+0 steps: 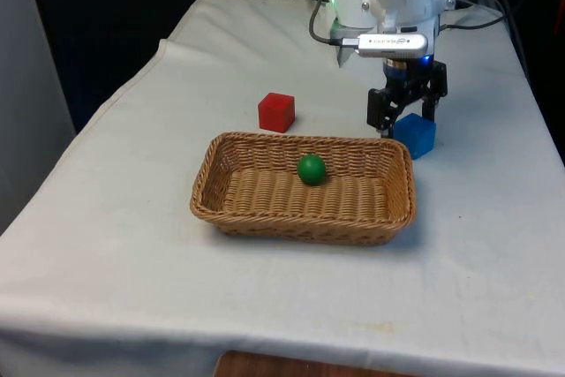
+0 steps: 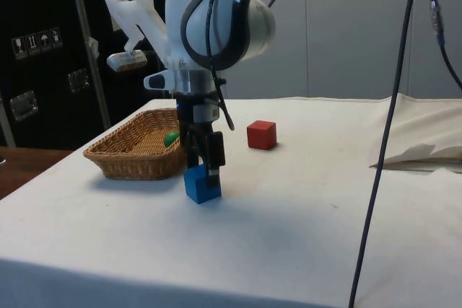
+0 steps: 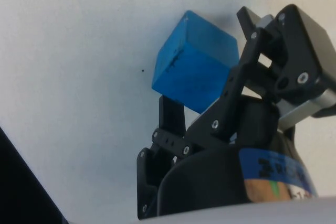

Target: Place all non-red objects into the basket.

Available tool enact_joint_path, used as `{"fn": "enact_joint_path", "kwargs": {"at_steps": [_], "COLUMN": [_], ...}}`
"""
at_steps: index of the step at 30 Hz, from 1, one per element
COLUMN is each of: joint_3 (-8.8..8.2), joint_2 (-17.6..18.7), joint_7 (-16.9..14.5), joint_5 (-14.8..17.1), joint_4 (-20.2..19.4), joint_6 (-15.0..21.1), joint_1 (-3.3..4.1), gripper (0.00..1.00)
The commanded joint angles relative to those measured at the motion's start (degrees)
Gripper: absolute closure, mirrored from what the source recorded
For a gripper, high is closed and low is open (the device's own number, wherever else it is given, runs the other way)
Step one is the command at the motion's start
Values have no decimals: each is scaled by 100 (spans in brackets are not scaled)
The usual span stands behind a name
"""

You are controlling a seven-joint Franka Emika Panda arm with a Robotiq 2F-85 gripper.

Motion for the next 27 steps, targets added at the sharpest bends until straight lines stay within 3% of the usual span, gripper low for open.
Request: {"fn": "enact_joint_path", "kwargs": {"at_steps": [1, 8, 13, 15, 16, 17, 27], "joint_3": [40, 17, 11, 0, 6, 6, -11], "joint_2": [-6, 6, 6, 0, 6, 6, -46], "joint_7": [-40, -23, -11, 0, -11, -11, 17], "joint_5": [52, 23, 11, 0, 11, 11, -6], "joint_4": [11, 23, 23, 17, 23, 23, 6], "joint_6": [0, 11, 23, 0, 23, 29, -6], "joint_1": [-29, -17, -6, 0, -6, -6, 6], "gripper": [0, 0, 52, 81, 81, 100, 100]}}
